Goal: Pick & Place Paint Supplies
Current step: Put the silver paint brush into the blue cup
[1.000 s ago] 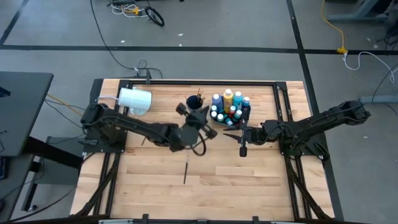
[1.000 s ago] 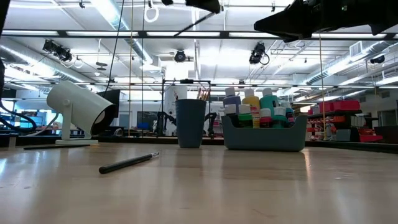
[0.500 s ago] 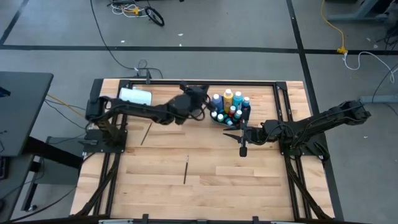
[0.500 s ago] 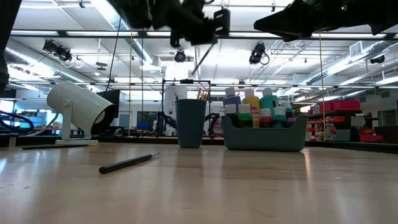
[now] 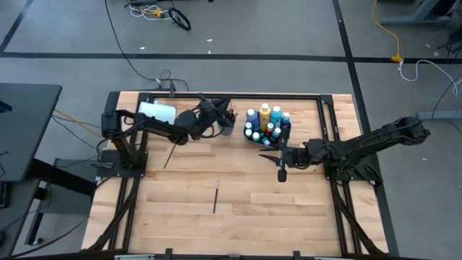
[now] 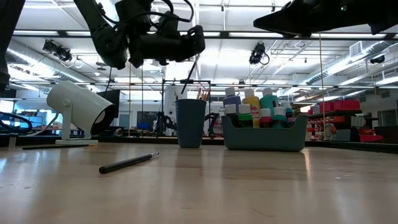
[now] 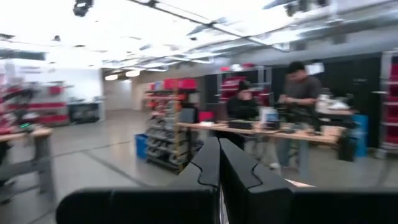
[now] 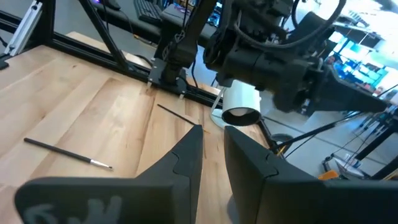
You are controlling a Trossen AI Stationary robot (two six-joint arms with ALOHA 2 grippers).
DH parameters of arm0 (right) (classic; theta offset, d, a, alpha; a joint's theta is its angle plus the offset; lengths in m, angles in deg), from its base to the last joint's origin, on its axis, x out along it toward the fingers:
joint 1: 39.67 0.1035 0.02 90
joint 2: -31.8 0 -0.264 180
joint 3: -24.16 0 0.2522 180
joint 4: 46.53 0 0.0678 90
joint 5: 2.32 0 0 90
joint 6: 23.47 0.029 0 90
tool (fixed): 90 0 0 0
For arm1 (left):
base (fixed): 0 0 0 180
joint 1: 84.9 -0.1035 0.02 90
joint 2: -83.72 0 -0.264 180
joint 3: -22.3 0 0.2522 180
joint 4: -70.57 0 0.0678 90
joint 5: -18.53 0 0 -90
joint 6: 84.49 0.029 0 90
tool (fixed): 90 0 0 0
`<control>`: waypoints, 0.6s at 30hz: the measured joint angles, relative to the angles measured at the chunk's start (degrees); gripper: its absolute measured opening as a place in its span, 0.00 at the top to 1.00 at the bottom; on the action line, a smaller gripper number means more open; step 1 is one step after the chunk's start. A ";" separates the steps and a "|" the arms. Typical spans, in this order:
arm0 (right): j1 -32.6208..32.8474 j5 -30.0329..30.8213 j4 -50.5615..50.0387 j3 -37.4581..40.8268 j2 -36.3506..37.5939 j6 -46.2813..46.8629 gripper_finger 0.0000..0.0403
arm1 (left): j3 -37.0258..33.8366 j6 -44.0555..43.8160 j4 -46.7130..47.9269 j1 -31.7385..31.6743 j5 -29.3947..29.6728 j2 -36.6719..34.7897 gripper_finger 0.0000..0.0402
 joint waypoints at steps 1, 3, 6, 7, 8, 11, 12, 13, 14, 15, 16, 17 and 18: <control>0.00 0.00 0.11 0.00 0.00 -0.49 0.82 | -0.12 0.15 0.02 0.02 -1.30 0.00 0.99; 0.00 0.01 0.48 0.00 0.00 -1.77 0.82 | -0.16 -0.22 -0.36 0.11 -1.87 0.89 0.99; 0.00 0.00 1.69 0.00 0.00 -2.96 0.82 | -0.06 -0.28 -2.85 0.10 -1.88 4.44 0.99; 0.00 0.02 1.93 0.00 0.00 -2.93 0.82 | 0.09 0.20 -4.75 0.02 -1.52 5.81 0.99; 0.00 0.02 2.10 0.02 0.00 -2.91 0.82 | 0.10 0.45 -7.02 0.02 -0.92 7.04 0.99; 0.00 0.02 2.34 0.02 0.00 -2.83 0.82 | 0.10 1.46 -12.53 0.02 -0.53 9.80 0.99; 0.00 0.02 2.18 0.02 0.00 -2.81 0.82 | 0.09 1.65 -13.17 0.02 -0.48 10.25 0.99; 0.00 0.00 2.03 0.02 0.00 -2.80 0.82 | 0.08 1.64 -13.24 0.02 -0.48 10.32 0.99; 0.00 0.02 1.89 0.02 0.00 -2.80 0.82 | 0.22 1.48 -13.39 0.15 -0.48 10.29 0.99; 0.00 0.02 1.76 0.02 0.00 -2.80 0.82 | 0.42 0.80 -13.60 0.39 -0.52 10.09 0.99; 0.00 0.02 1.63 0.02 0.00 -2.80 0.82 | 0.52 0.56 -13.49 0.69 -0.51 9.58 0.99; 0.00 0.02 1.50 0.02 0.00 -2.79 0.82 | 0.79 0.71 -13.56 1.18 -0.54 9.04 0.99; 0.00 0.02 1.38 0.02 0.00 -2.79 0.82 | 1.18 1.98 -13.70 1.68 -0.89 8.56 0.99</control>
